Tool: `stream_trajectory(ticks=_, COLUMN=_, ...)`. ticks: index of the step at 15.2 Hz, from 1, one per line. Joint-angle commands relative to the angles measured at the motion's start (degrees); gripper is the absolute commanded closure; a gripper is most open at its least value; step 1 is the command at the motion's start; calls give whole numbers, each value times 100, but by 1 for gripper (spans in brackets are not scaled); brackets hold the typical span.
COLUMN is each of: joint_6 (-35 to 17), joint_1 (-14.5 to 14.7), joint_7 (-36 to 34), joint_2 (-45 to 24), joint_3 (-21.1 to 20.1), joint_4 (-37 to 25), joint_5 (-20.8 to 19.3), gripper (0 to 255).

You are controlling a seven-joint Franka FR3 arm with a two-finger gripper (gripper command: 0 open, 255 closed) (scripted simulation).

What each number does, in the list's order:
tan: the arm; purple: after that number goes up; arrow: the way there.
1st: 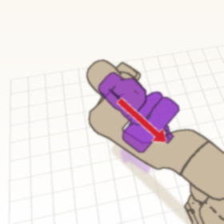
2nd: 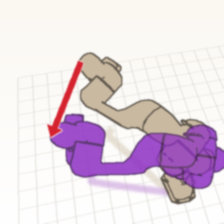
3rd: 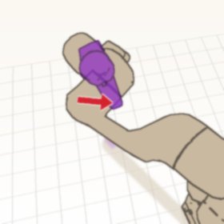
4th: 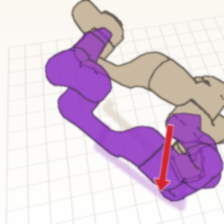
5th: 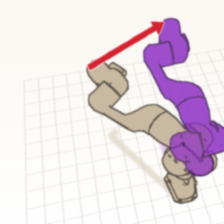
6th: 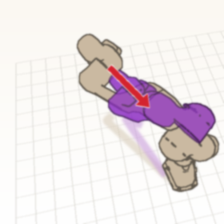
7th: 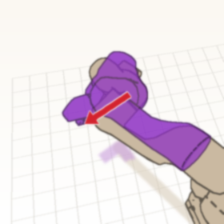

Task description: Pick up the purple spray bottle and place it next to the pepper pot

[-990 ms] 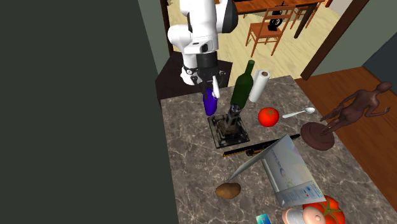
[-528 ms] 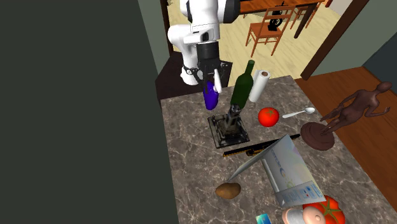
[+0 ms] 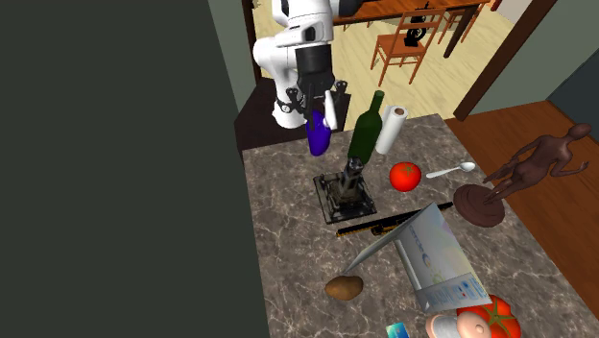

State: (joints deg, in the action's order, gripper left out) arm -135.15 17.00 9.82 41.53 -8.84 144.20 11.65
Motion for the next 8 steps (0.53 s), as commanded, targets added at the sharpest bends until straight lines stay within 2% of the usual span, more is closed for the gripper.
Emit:
stream_trajectory(ticks=1, joint_6=168, joint_1=-14, joint_7=-22, joint_2=5, joint_3=6, joint_4=-163, joint_5=-24, gripper=255)
stream_trajectory(ticks=6, joint_6=520, joint_1=-45, joint_7=-56, joint_2=-13, joint_3=30, joint_4=-534, joint_5=-72, gripper=255)
stream_trajectory(ticks=8, joint_6=394, joint_1=-53, joint_7=-293, joint_2=-341, joint_3=-219, joint_4=-769, joint_5=-81, gripper=255)
